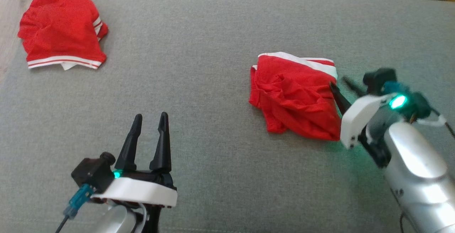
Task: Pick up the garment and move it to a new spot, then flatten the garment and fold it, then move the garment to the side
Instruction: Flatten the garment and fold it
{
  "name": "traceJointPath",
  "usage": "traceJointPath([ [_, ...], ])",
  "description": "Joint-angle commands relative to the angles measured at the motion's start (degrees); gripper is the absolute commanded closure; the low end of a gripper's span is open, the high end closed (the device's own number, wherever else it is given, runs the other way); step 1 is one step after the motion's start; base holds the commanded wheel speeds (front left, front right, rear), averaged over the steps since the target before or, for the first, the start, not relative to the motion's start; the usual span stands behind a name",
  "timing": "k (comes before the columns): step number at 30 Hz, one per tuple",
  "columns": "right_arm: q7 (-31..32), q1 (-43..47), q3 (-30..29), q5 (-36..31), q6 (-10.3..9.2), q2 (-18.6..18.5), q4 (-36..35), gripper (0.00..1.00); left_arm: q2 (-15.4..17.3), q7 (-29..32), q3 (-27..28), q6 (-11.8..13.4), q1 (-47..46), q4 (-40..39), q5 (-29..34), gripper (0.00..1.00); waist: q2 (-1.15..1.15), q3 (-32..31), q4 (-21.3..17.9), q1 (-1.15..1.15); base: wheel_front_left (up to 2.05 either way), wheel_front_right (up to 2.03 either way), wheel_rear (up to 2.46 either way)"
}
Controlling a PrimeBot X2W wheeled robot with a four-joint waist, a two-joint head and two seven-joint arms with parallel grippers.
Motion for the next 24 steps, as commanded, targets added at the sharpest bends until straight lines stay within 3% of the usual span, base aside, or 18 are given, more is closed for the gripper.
traceJointPath([
  [1, 0.16, 0.18, 1.45, 0.97, 0.43, -0.34, -1.07, 1.0, 0.63, -0.18, 1.82, -0.08, -1.42, -1.82, 0.47, 0.0, 0.0, 0.15, 0.19, 0.0, 0.0, 0.0, 0.0],
  [6, 0.06, 0.57, 7.59, 5.3, 0.43, -1.09, -0.75, 1.0, 0.74, -0.16, 1.91, 0.05, -1.6, -1.83, 0.45, 0.0, 0.0, 0.47, 0.42, 0.0, 0.0, 0.0, 0.0],
  [17, -1.63, -2.53, 23.55, 13.9, 0.43, -2.54, -7.43, 1.0, 0.84, -0.07, 1.94, 0.26, -2.13, -2.18, 0.39, 0.0, 0.0, 0.95, 0.09, 0.0, 0.0, 0.0, 0.0],
  [24, -1.53, -4.95, 31.64, 17.02, 0.43, -2.02, -6.07, 1.0, 0.7, -0.01, 1.83, 0.13, -2.73, -1.83, 0.33, 0.0, 0.0, 1.5, 0.58, 0.0, 0.0, 0.0, 0.0],
])
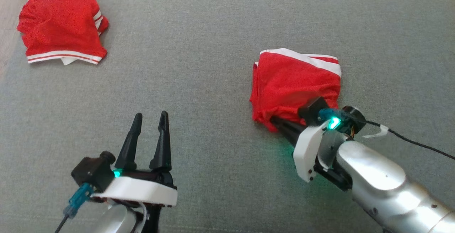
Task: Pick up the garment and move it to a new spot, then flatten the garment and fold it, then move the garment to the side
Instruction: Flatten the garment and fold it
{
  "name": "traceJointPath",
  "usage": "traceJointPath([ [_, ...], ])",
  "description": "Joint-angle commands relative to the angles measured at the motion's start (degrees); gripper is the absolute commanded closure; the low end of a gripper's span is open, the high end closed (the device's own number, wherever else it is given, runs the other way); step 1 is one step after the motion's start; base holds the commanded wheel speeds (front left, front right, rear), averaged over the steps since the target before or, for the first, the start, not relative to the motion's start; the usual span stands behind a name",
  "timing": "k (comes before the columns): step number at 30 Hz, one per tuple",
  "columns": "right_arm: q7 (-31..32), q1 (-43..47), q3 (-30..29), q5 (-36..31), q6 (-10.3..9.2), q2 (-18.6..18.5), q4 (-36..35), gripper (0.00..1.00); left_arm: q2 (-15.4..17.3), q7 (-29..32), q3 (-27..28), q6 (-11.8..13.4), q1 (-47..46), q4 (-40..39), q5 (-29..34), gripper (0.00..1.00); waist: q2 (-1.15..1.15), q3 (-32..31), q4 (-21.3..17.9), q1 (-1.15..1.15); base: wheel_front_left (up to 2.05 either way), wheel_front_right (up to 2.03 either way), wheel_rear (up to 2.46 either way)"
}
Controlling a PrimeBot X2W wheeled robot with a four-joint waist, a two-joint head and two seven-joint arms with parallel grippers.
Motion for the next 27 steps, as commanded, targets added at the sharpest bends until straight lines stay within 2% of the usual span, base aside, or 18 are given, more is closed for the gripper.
traceJointPath([
  [1, -0.61, -1.42, 1.96, 1.22, 0.43, 0.57, -0.45, 1.0, 0.72, -0.09, 1.85, 0.07, -2.57, -1.58, 0.3, 0.0, 0.0, 0.11, 0.23, 0.0, 0.0, 0.0, 0.0],
  [11, -4.08, -3.68, 7.95, 4.11, 0.43, 1.89, 1.64, 1.0, 0.71, -0.29, 2.39, 0.18, -2.4, -0.96, 0.02, 0.0, 0.0, -0.37, -0.17, 0.0, 0.0, 0.0, 0.0],
  [17, -9.35, -4.14, 6.8, 4.35, 0.43, 2.13, 1.05, 1.0, 0.88, -0.51, 2.83, 0.26, -1.84, -0.46, 0.14, 0.0, 0.0, -2.16, -1.45, 0.0, 0.0, 0.0, 0.0],
  [18, -10.39, -4.01, 5.94, 4.26, 0.43, 2.17, 0.99, 0.96, 0.93, -0.56, 2.88, 0.23, -1.82, -0.31, 0.29, 0.0, 0.0, -2.56, -1.71, 0.0, 0.0, 0.0, 0.0],
  [20, -12.4, -3.45, 3.63, 3.92, 0.43, 2.32, 1.02, 0.57, 0.98, -0.66, 2.98, 0.23, -1.82, 0.02, 0.68, 0.0, 0.0, -3.46, -2.29, 0.0, 0.0, 0.0, 0.0],
  [21, -13.33, -3.06, 2.27, 3.65, 0.43, 2.41, 1.05, 0.34, 0.98, -0.72, 3.04, 0.25, -1.85, 0.2, 0.96, 0.0, 0.0, -3.92, -2.61, 0.0, 0.0, 0.0, 0.0],
  [22, -14.29, -2.57, 0.67, 3.32, 0.43, 2.54, 1.13, 0.05, 0.93, -0.78, 3.1, 0.34, -1.82, 0.42, 1.19, 0.0, 0.0, -4.4, -2.94, 0.0, 0.0, 0.0, 0.0],
  [23, -15.15, -1.97, -1.11, 2.97, 0.43, 2.7, 1.27, 0.0, 0.89, -0.83, 3.16, 0.41, -1.81, 0.65, 1.45, 0.0, 0.0, -4.84, -3.27, 0.0, 0.0, 0.0, 0.0],
  [27, -17.71, 1.18, -9.21, 0.46, 0.43, 3.63, 1.88, 0.0, 0.67, -1.07, 3.81, 0.87, -1.54, 1.89, 2.76, 0.0, 0.0, -6.61, -4.63, 0.0, 0.0, 0.0, 0.0],
])
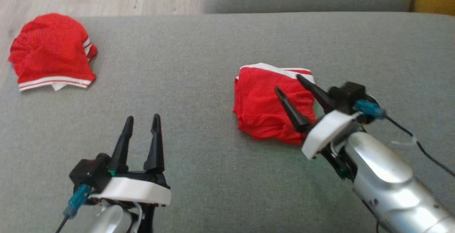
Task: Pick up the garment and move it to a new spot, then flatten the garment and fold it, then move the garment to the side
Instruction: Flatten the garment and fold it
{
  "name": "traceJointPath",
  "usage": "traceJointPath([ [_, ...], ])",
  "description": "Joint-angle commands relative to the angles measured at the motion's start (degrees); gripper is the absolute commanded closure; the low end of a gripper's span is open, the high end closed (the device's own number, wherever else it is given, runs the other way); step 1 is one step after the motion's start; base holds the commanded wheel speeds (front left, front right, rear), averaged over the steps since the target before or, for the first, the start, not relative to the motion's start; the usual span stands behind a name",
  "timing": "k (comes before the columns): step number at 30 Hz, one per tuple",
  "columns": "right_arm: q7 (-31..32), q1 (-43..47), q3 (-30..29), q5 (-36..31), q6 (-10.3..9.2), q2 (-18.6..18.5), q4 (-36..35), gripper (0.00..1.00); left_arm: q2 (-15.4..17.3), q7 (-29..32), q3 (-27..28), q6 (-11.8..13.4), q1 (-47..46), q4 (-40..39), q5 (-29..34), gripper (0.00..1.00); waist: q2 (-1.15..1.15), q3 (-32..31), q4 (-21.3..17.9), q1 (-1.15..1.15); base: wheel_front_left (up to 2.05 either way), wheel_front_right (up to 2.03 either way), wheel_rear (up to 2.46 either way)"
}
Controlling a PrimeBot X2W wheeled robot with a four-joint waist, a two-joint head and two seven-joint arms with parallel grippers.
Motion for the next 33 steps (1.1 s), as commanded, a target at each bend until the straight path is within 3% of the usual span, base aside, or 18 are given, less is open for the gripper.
traceJointPath([
  [1, -1.11, 1.92, -2.65, -1.35, 0.43, 0.92, -0.97, 0.0, 0.66, -0.92, 2.96, 0.45, -1.4, -0.93, 0.86, 0.0, 0.0, -1.32, -1.17, 0.0, 0.0, 0.0, 0.0],
  [9, -2.78, 12.89, -22.48, -12.14, 0.43, 5.51, -4.77, 0.0, 0.09, -1.15, 5.13, 1.02, 1.78, 2.27, 3.92, 0.0, 0.0, -4.26, -3.1, 0.0, 0.0, 0.0, 0.0],
  [15, -1.43, 23.71, -34.83, -22.3, 0.43, 10.59, -13.63, 0.0, -0.8, -1.17, 6.82, 0.98, 4.85, 3.98, 7.16, 0.0, 0.0, -5.43, -3.06, 0.0, 0.0, 0.0, 0.0],
  [21, 2.37, 31.56, -38.71, -26.42, 0.43, 12.25, -22.95, 0.0, -1.21, -1.17, 8.18, 0.61, 7.04, 5.93, 9.15, 0.0, 0.0, -5.74, -3.19, 0.0, 0.0, 0.0, 0.0],
  [33, 6.21, 35.3, -39.39, -25.15, 0.43, 12.38, -28.7, 0.0, -0.8, -1.18, 9.39, -0.12, 8.59, 8.18, 9.17, 0.0, 0.0, -5.64, -2.86, 0.0, 0.0, 0.0, 0.0],
])
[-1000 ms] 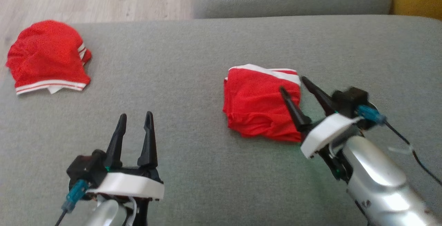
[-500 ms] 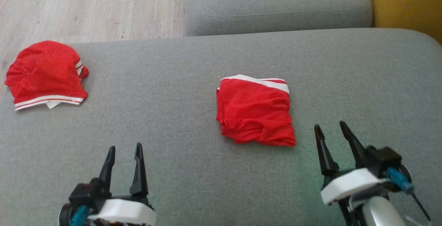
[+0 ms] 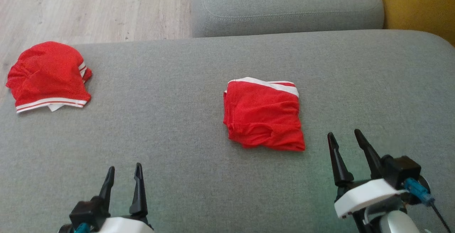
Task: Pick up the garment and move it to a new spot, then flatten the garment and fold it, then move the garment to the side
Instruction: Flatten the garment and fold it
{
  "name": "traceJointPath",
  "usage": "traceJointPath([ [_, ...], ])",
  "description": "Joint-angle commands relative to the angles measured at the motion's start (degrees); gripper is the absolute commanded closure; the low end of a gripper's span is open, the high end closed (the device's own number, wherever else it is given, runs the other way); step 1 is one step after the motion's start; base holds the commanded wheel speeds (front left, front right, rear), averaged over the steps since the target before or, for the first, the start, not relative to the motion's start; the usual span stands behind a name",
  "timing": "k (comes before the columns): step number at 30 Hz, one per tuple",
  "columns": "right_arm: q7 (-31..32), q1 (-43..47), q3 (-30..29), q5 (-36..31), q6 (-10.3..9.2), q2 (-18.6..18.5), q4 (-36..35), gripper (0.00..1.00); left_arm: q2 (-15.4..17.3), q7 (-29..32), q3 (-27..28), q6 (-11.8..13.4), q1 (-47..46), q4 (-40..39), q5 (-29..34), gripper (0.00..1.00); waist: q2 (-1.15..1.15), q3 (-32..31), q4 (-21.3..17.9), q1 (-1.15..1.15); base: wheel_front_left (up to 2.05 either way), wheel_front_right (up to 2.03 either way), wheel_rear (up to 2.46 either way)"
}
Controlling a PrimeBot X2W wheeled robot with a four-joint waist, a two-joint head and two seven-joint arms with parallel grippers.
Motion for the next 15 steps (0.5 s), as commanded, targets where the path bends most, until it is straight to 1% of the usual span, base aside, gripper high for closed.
traceJointPath([
  [1, -0.01, -0.83, 1.12, 0.62, 0.43, -0.14, -2.12, 0.0, 1.05, -0.71, 2.76, -0.09, -2.04, -1.36, 0.23, 0.0, 0.0, 0.0, 0.05, 0.0, 0.0, 0.0, 0.0],
  [15, 0.71, -0.39, 0.86, 0.41, 0.43, -0.13, -2.67, 0.0, 1.23, -0.54, 2.19, 0.3, -2.29, -1.77, 0.28, 0.0, 0.0, 0.08, 0.47, 0.0, 0.0, 0.0, 0.0],
])
